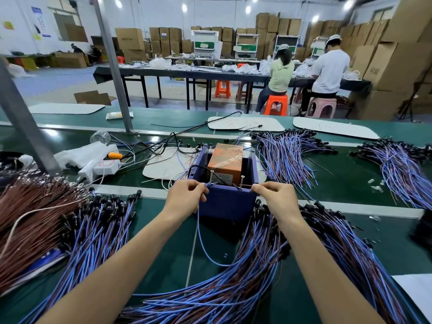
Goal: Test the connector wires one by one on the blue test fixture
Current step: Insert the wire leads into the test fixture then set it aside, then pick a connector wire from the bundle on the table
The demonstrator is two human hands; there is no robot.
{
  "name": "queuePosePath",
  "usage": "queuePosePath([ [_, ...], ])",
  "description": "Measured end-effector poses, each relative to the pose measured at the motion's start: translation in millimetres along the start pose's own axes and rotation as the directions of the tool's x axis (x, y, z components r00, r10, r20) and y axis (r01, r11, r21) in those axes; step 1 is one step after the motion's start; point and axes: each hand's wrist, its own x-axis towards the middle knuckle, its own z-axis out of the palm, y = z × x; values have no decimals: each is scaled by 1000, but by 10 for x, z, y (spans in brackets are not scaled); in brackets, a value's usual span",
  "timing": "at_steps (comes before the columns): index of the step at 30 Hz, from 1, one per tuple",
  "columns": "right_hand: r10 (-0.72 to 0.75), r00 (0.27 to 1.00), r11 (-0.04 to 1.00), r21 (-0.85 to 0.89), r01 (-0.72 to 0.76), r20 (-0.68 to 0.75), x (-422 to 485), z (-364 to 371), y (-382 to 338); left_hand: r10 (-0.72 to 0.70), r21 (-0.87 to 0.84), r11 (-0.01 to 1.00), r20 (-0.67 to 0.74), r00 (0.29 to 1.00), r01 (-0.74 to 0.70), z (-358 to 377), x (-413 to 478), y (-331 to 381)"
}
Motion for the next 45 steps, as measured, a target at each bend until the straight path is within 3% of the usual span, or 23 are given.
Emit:
queuePosePath([
  [26,23,1000,999,40,-23,-1,-5,0,18,-7,-12,1000,-22,1000,7,-53,-46,10],
  [30,-113,990,990,99,105,80,-210,0,-228,68,-192,980,67,995,-54,-93,-278,154],
  [34,-255,926,966,102,236,279,-505,115,-525,137,-509,861,227,964,-2,-84,-564,354],
  [38,-234,874,972,70,226,425,-795,180,-433,137,-593,804,129,982,-34,-181,-816,320],
  [42,-115,724,966,-93,240,680,-1016,152,-152,70,-674,733,-59,996,-91,-447,-974,167],
  [45,-113,734,887,-264,378,670,-1049,98,29,27,-617,771,-217,976,-159,-703,-1074,28],
])
